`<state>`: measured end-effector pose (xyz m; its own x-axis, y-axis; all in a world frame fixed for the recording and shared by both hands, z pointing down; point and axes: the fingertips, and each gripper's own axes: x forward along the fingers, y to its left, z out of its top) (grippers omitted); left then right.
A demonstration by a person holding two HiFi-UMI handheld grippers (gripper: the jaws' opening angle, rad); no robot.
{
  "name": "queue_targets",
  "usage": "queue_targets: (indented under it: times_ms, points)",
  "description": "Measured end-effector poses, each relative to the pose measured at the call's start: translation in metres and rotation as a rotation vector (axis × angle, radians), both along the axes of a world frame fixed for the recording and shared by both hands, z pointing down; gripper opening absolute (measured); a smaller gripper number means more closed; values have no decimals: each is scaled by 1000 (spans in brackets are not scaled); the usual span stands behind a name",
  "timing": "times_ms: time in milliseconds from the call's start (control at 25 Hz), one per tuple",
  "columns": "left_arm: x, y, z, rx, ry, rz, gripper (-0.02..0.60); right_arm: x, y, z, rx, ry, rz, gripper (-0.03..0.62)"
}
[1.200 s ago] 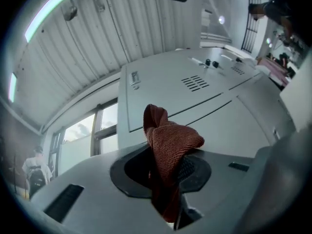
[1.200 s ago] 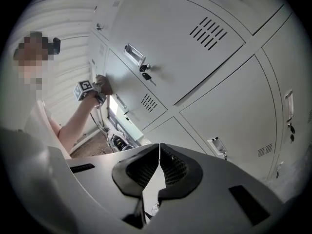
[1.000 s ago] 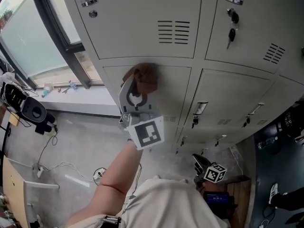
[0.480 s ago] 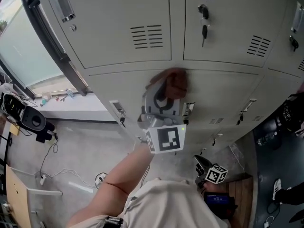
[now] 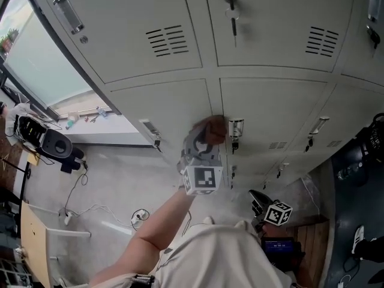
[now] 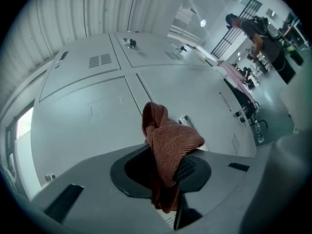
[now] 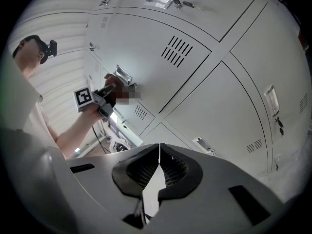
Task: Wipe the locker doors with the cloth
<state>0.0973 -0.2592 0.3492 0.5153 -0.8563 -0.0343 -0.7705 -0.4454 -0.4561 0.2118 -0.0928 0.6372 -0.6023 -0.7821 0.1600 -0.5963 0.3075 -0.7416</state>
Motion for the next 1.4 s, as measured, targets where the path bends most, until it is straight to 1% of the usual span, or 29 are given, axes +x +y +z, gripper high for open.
queue_targets:
  times_ms: [120, 200, 240, 320, 400, 440, 560, 680, 760, 840, 960, 1160, 1400]
  points:
    - [-4, 3, 31, -113, -4, -24, 81, 2, 4, 1, 2, -2, -31, 20]
    - [-7, 3, 41, -173, 21, -24, 81, 6, -3, -5, 22, 1, -46, 20]
    - [-9, 8, 47, -207, 49, -14, 81, 7, -4, -7, 27, 7, -54, 20]
    - [-17, 22, 67, -289, 129, 9, 81, 8, -7, -8, 37, 30, -79, 20]
    - [-35, 40, 94, -370, 188, 5, 81, -2, -15, -17, 76, 65, -128, 20]
    - [-46, 51, 110, -405, 194, -9, 81, -11, -19, -24, 102, 86, -161, 20]
    - [-74, 86, 158, -502, 166, -49, 81, -32, -24, -48, 185, 159, -245, 20]
    - [-100, 112, 193, -575, 164, -78, 81, -45, -24, -70, 262, 211, -282, 20]
    - [-114, 119, 203, -593, 177, -96, 81, -53, -25, -83, 304, 229, -291, 19]
    - [-125, 122, 205, -590, 190, -100, 81, -63, -27, -95, 333, 234, -299, 19]
    - [-132, 121, 200, -573, 204, -78, 81, -79, -30, -108, 364, 232, -310, 19]
    - [-134, 126, 197, -572, 213, -10, 81, -93, -21, -116, 366, 251, -276, 20]
    - [-151, 118, 191, -548, 213, 40, 81, -108, -21, -120, 365, 281, -240, 19]
